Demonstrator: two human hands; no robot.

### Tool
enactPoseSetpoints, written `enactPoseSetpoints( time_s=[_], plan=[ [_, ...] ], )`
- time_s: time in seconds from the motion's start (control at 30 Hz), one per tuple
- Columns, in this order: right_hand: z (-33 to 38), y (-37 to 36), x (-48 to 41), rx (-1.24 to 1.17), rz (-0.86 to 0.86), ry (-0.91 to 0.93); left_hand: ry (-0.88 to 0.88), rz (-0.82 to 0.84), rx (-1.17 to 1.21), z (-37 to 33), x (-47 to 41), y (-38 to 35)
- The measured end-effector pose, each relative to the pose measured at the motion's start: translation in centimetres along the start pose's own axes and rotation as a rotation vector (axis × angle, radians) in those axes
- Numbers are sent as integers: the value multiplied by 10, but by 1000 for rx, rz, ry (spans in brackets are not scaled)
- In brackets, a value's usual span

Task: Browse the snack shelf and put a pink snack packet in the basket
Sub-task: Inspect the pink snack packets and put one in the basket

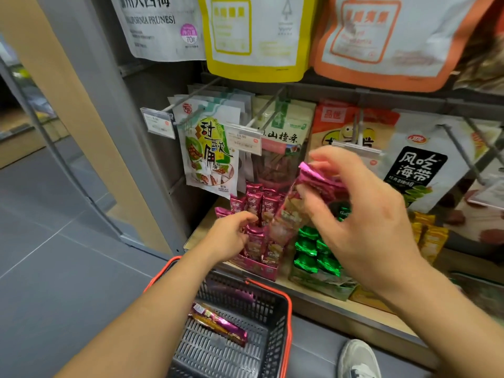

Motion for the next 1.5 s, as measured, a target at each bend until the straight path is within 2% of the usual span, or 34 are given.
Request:
enactPoseSetpoints(
  time_s=[0.07,0.13,0.2,0.27,0.37,0.47,0.67,0.83,0.9,1.07,1.17,1.3,1.37,1.43,1.5],
  plan=[
    [-6,3,9,-201,-2,-105,13,-48,-6,-7,4,14],
    [-18,-7,18,-375,61,-292,39,-72,94,-18,10,30],
    [-31,-21,25,-499,140,-451,39,-30,342,-39,21,44],
    [-40,-30,27,-550,175,-515,-21,83,589,-67,34,53],
    [-44,-36,26,-596,196,-544,-127,139,699,-104,55,56],
    [-47,-39,29,-641,210,-568,-160,14,656,-116,62,59],
    [-46,-50,31,-629,279,-545,-201,-115,762,-118,67,68],
    [-37,-66,37,-678,555,-528,-174,-185,1049,-114,66,74],
    [-34,-68,41,-709,584,-534,-149,-201,1120,-109,64,76],
    [-32,-71,42,-572,564,-489,-65,-301,1095,-97,63,81],
    [-34,-72,41,-524,553,-485,-58,-315,992,-93,61,83],
    [-36,-69,44,-496,550,-474,-142,-163,936,-97,62,86],
    [-35,-67,45,-425,544,-435,-181,-106,827,-103,64,85],
    [-33,-65,46,-362,521,-399,-198,-153,681,-106,64,82],
    [-33,-64,46,-312,501,-379,-149,-237,678,-104,61,81]
  ],
)
Point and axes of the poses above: each hand's wrist, its own x-axis away from the middle knuckle, its own y-axis out of the back of the hand, z = x × y, the point moved 6 cm from there along -x, towards the middle knuckle, and after that the axes turned 7 degrees about -y, right-handed, at the moved point
